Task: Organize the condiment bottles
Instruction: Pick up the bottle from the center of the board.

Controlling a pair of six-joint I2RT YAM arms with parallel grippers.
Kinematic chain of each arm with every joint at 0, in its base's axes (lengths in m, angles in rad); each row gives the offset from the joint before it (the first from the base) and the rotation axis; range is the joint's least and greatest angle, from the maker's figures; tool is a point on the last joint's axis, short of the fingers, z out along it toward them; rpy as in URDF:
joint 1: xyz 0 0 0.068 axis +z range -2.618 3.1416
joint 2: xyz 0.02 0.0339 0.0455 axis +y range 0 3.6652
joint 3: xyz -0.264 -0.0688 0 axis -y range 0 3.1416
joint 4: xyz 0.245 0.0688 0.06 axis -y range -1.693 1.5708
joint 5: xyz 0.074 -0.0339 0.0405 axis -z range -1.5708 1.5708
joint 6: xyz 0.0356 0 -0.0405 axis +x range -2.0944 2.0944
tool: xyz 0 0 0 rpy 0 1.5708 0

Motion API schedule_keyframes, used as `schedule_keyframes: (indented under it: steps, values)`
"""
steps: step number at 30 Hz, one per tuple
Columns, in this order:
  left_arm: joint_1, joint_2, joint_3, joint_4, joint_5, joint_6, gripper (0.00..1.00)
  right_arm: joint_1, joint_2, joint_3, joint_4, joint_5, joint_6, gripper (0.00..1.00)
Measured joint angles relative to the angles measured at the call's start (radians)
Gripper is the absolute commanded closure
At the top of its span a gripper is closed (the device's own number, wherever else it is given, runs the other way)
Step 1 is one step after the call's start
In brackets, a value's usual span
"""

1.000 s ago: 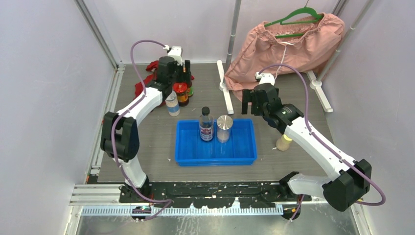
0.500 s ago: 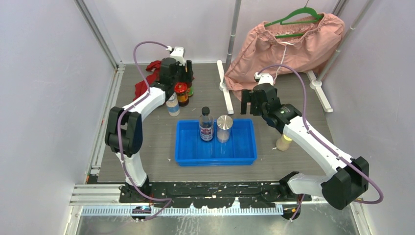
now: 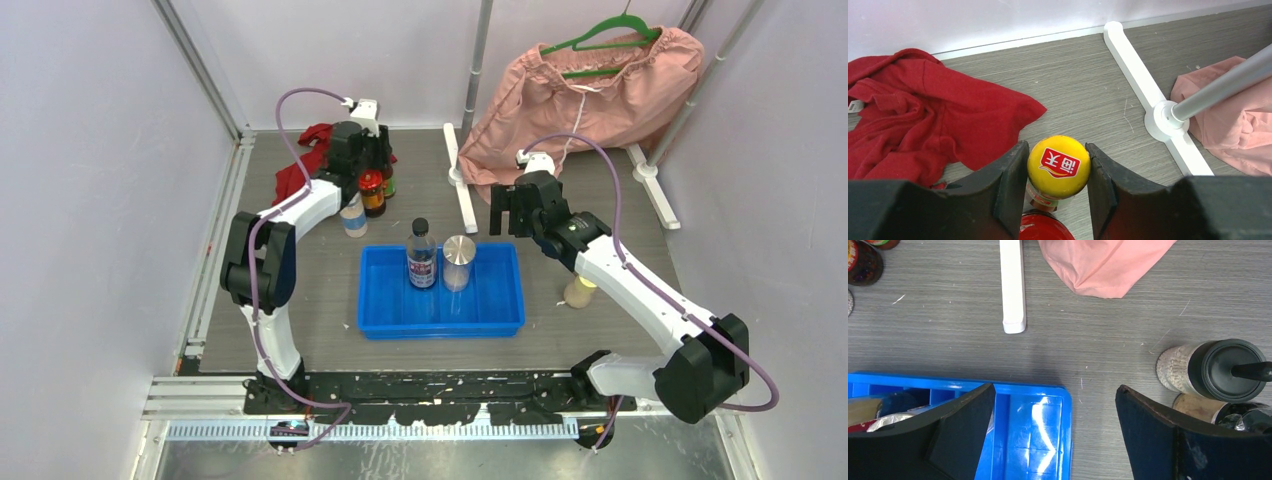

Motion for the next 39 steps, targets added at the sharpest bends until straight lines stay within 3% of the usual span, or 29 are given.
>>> schedule_keyframes:
  steps: [8,23,39]
  values:
    - [0.002,0.0,-0.003,0.01,0.0,0.007,0.62,-0.001,0.0,-0.002,0.006,-0.008,0.0,0.04]
    - [0.002,-0.022,-0.003,-0.027,0.042,0.004,0.62,-0.001,0.0,-0.005,0.007,-0.03,0.003,0.04]
    - [0.002,-0.183,0.022,-0.139,0.117,0.013,0.63,-0.001,-0.006,-0.011,0.007,-0.052,0.027,0.04]
